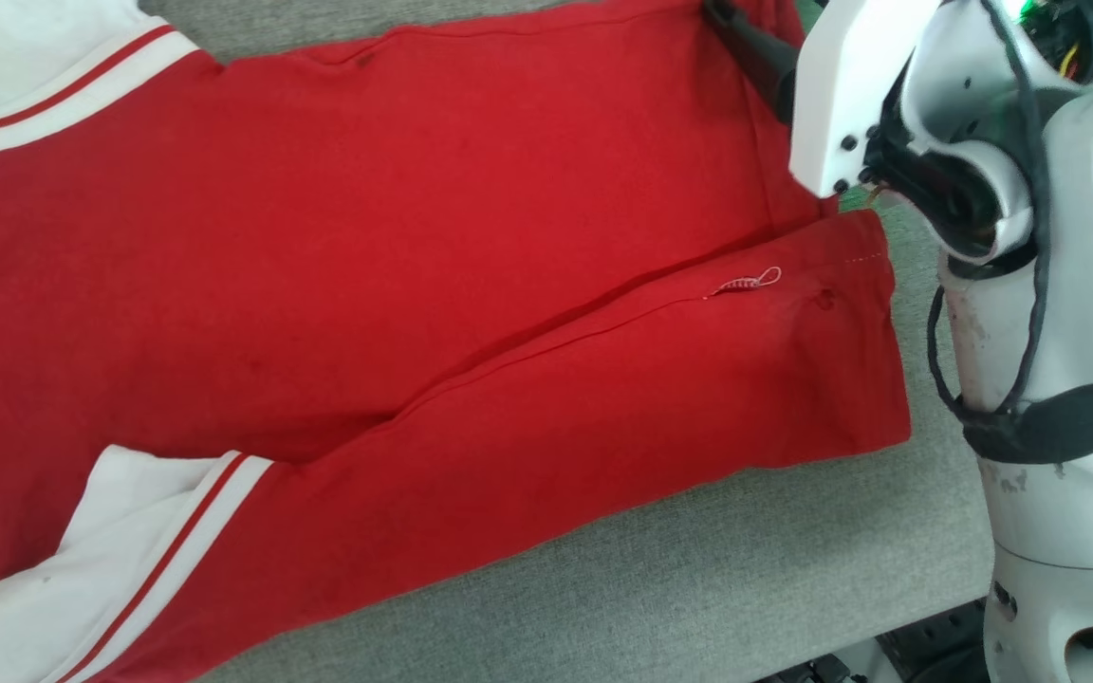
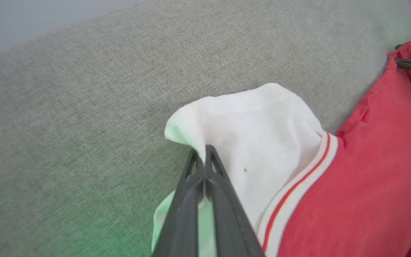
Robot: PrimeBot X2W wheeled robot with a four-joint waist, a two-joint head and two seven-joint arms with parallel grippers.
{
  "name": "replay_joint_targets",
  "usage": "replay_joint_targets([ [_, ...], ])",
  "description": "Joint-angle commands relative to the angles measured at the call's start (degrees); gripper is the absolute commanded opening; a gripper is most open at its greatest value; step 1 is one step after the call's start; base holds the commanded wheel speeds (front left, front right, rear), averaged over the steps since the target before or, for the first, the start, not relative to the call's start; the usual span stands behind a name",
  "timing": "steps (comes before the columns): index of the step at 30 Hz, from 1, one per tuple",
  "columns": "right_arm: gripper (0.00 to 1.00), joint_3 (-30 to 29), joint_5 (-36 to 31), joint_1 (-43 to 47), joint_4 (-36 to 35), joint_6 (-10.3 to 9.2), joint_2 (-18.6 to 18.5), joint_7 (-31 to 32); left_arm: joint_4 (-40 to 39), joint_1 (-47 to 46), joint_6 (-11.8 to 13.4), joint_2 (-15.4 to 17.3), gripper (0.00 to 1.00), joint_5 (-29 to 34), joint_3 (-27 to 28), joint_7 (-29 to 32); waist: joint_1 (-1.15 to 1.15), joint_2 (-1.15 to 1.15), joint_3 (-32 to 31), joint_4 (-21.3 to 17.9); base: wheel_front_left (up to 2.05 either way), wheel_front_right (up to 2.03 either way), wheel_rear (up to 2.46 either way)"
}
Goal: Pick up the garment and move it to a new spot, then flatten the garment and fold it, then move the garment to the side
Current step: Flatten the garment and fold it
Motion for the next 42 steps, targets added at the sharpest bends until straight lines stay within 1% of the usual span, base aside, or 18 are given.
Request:
replay_joint_targets([
  [1,0.84,0.3,0.2,0.7,1.2,0.0,0.2,1.4,0.0,-1.1,0.0,-0.4,0.0,-0.6,-0.2,-0.6,0.0,0.0,0.0,0.4,0.0,0.0,0.0],
  [2,0.64,0.4,-0.1,0.5,1.1,0.0,0.2,2.5,0.0,-1.3,0.0,-0.7,0.0,-0.6,-0.5,-1.1,0.0,0.0,-0.1,0.6,0.0,0.0,0.0],
  [3,0.27,0.5,-0.2,0.4,0.9,0.0,0.2,3.1,0.1,-1.4,0.0,-0.9,0.0,-0.8,-0.7,-1.6,0.0,0.0,-0.2,0.7,0.0,0.0,0.0],
  [4,0.0,0.2,-0.3,0.3,0.6,0.0,0.2,3.4,0.1,-1.5,0.0,-1.1,0.0,-1.0,-0.9,-2.2,0.0,0.0,-0.4,0.9,0.0,0.0,0.0],
  [10,0.0,-1.5,-2.2,0.9,-2.0,-0.01,0.1,1.6,-0.1,-2.0,0.0,-3.2,0.0,-1.9,-1.5,-7.3,0.0,0.0,-2.5,2.7,0.0,0.0,0.0],
  [13,0.0,-2.5,-3.0,2.1,-3.7,-0.01,0.1,1.2,-1.2,-1.3,0.0,-4.1,0.0,-3.2,-1.9,-9.9,0.0,0.0,-4.7,4.6,0.0,0.0,0.0],
  [16,0.0,-3.1,-3.6,4.1,-6.6,0.0,-0.3,2.1,-4.1,0.3,0.0,-4.8,0.0,-4.6,-2.2,-12.8,0.0,0.0,-7.2,6.8,0.0,0.0,0.0],
  [20,0.0,-3.9,-3.9,8.6,-11.8,-0.01,-2.3,3.9,-10.5,3.7,0.0,-3.5,0.0,-4.8,-3.4,-17.9,0.0,0.0,-10.0,10.0,0.0,0.0,0.0],
  [22,0.0,-4.3,-3.7,11.5,-14.8,0.0,-3.5,5.3,-13.9,6.2,0.0,-2.2,0.0,-4.7,-4.1,-21.3,0.0,0.0,-11.1,11.4,0.0,0.0,0.0],
  [24,0.0,-5.3,-3.3,15.0,-18.0,-0.01,-4.4,6.2,-17.2,9.4,0.1,-1.1,0.0,-3.6,-5.5,-24.9,0.0,0.0,-12.1,12.8,0.0,0.0,0.0],
  [27,0.0,-7.3,-2.6,21.0,-22.9,0.0,-5.7,7.5,-21.1,14.0,0.1,0.5,0.0,-2.2,-7.9,-31.9,0.0,0.0,-13.6,14.7,0.0,0.0,0.0],
  [30,0.0,-9.8,-2.0,27.3,-27.4,0.0,-6.3,8.7,-24.1,18.8,0.1,2.4,0.0,-0.7,-10.6,-39.3,0.0,0.0,-14.8,16.1,0.0,0.0,0.0],
  [31,0.0,-9.8,-2.0,27.3,-27.4,0.0,-6.3,8.7,-24.1,18.8,0.1,2.4,0.0,-0.7,-10.6,-39.3,0.0,0.0,-14.8,16.1,0.0,0.0,0.0],
  [33,0.0,-11.2,-1.5,31.4,-30.5,0.0,-6.6,9.0,-25.7,22.0,0.1,3.9,0.0,0.4,-12.7,-43.9,0.0,0.0,-15.5,16.7,0.0,0.0,0.0],
  [35,0.0,-12.6,-0.9,34.9,-32.5,0.0,-6.4,8.9,-26.7,25.1,0.1,5.3,0.0,1.6,-14.4,-46.9,0.0,0.0,-15.9,17.0,0.0,0.0,0.0],
  [40,0.0,-16.0,-0.2,42.3,-36.4,0.0,-6.0,8.1,-27.1,32.7,0.1,5.5,0.0,3.8,-16.1,-49.4,0.0,0.0,-16.5,17.9,0.0,0.0,0.0],
  [41,0.0,-16.8,-0.6,43.5,-37.1,0.0,-5.9,7.6,-27.1,33.9,0.1,4.6,0.0,2.6,-15.3,-49.4,0.0,0.0,-16.5,18.1,0.0,0.0,0.0],
  [42,0.0,-18.2,-0.8,45.8,-38.2,0.0,-5.0,6.7,-26.7,37.0,0.1,2.9,0.0,0.8,-12.1,-49.4,0.0,0.0,-16.6,18.5,0.0,0.0,0.0],
])
